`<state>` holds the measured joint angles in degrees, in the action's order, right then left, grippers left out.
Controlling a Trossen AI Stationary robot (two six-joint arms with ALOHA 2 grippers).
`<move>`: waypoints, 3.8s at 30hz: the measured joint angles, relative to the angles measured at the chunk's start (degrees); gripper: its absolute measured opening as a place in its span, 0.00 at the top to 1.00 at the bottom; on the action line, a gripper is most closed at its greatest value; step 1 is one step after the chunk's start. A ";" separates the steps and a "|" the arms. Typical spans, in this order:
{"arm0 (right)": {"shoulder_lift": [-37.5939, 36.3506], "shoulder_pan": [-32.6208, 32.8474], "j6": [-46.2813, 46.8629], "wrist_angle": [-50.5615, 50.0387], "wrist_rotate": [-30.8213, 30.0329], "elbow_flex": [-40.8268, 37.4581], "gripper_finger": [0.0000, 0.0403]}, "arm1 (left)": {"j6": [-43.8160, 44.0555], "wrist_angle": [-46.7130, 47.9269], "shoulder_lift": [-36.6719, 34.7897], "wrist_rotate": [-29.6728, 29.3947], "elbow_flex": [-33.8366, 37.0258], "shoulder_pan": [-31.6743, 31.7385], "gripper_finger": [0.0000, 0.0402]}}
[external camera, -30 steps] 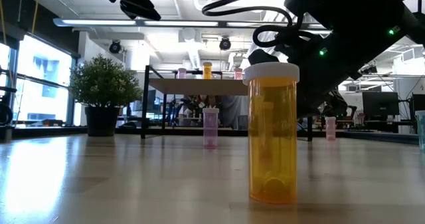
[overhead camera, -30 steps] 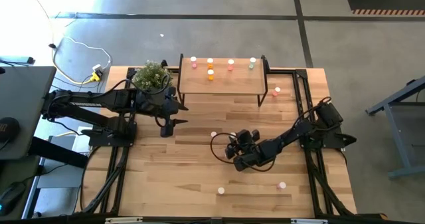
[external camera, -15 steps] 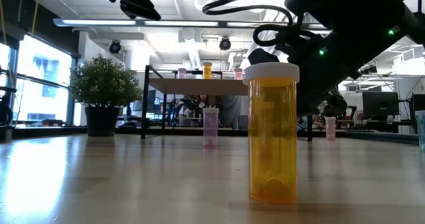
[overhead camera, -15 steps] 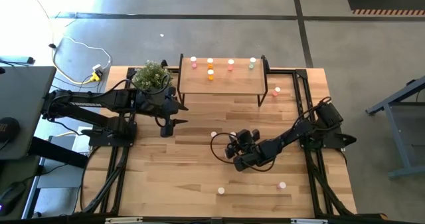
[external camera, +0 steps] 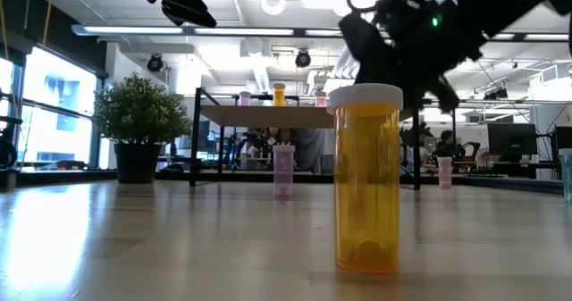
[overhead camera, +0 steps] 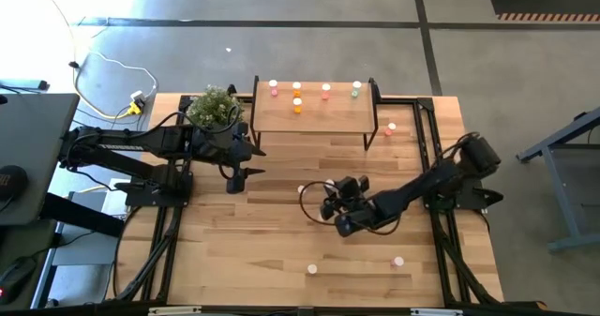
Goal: Pick and place medicine bottles onto shelf by color
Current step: Put the left blue pill bottle aligned with the other blue pill bottle on the shelf
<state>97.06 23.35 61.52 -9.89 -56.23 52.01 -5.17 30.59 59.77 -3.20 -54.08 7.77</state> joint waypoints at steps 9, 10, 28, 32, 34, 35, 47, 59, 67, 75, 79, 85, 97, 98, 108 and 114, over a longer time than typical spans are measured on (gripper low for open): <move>-14.14 -4.87 -12.07 -5.81 -2.24 0.02 0.71 | -0.46 -2.44 0.02 -0.02 0.00 0.04 0.46; -15.74 -5.74 -14.25 -6.10 -2.26 0.02 0.71 | -0.97 -3.01 0.02 -0.05 0.00 0.04 0.46; -38.09 -28.26 -47.27 -3.83 8.25 0.02 0.71 | -3.53 -8.09 0.02 -3.67 0.00 0.08 0.46; -39.00 -34.34 -49.58 -3.63 15.41 0.02 0.71 | -2.61 -8.09 0.02 -3.66 0.00 0.08 0.46; -38.93 -37.01 -49.61 -4.36 19.72 0.02 0.71 | -2.54 -8.07 0.02 -3.66 0.00 0.08 0.46; -38.67 -38.19 -49.59 -4.47 21.43 0.02 0.71 | -2.52 -8.07 0.02 -3.67 0.00 0.08 0.46; -32.56 -45.66 -48.33 -7.76 31.73 0.02 0.71 | -2.43 -8.07 0.02 -3.63 0.00 0.06 0.46; -26.34 -48.82 -48.54 -7.89 32.97 0.02 0.71 | -2.34 -8.04 0.02 -3.54 0.00 0.06 0.46; -25.37 -48.87 -44.65 -7.87 32.51 0.02 0.71 | -2.49 -8.02 0.02 -3.55 0.00 0.06 0.46; -23.58 -48.85 -40.91 -6.98 28.57 0.02 0.71 | -2.54 -7.96 0.02 -3.56 0.00 0.06 0.46; -23.17 -48.82 -40.35 -6.30 27.74 0.02 0.71 | -2.91 -7.93 0.02 -3.59 0.00 0.06 0.46; -23.17 -48.82 -38.47 -6.37 27.82 0.02 0.71 | -4.48 -7.87 0.02 -3.63 0.00 0.06 0.46; -23.17 -48.91 -36.01 -6.86 28.90 0.02 0.71 | -4.48 -7.87 0.02 -3.63 0.00 0.06 0.46; -23.19 -48.91 -36.01 -7.11 28.90 0.02 0.71 | -4.46 -7.87 0.02 -3.63 0.00 0.06 0.46; -23.15 -48.91 -36.06 -8.14 28.95 -0.02 0.63 | -4.48 -7.87 0.02 -3.61 0.00 0.06 0.46; -23.15 -48.91 -36.49 -7.89 27.78 -0.02 0.53 | -4.48 -7.87 0.02 -3.61 0.00 0.06 0.46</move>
<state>73.91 -25.56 25.04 -17.78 -28.45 51.99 -9.65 22.72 59.79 -6.81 -54.08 7.84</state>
